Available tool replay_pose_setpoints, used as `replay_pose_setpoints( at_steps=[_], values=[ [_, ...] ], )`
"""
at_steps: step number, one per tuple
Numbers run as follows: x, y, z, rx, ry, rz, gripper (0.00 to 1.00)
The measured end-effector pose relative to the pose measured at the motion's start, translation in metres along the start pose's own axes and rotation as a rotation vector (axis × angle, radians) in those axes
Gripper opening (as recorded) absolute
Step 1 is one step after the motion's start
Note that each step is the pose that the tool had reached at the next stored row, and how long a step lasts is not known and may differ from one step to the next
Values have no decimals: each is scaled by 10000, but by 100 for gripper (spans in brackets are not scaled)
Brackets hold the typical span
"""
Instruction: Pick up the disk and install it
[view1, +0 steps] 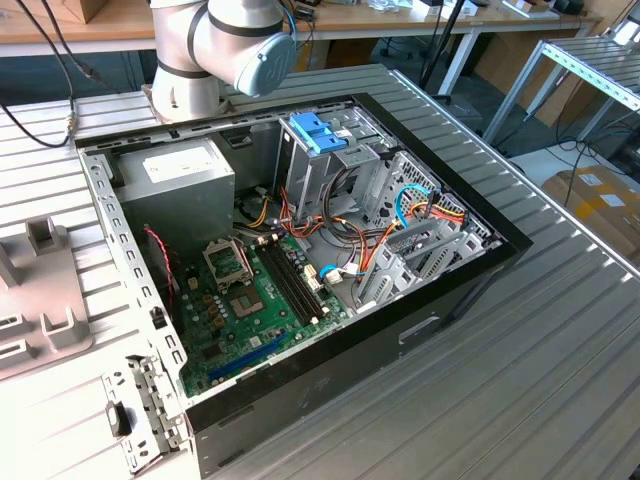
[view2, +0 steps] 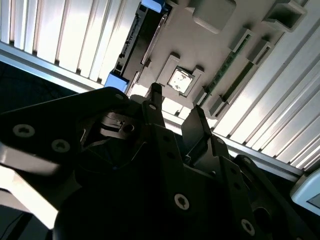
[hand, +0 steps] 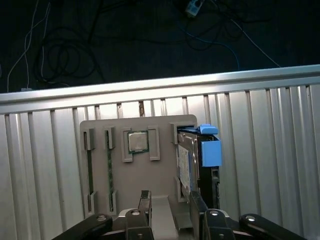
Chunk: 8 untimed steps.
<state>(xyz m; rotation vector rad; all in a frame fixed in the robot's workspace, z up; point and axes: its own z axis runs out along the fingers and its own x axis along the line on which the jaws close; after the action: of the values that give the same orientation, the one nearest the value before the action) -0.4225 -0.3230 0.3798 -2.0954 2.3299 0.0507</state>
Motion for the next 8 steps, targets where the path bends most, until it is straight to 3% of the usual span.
replay_pose_setpoints(
  at_steps=[3,5,8],
  values=[
    [0,0,0,1,0,0,44],
    [0,0,0,1,0,1,57],
    [0,0,0,1,0,1,63]
  ],
)
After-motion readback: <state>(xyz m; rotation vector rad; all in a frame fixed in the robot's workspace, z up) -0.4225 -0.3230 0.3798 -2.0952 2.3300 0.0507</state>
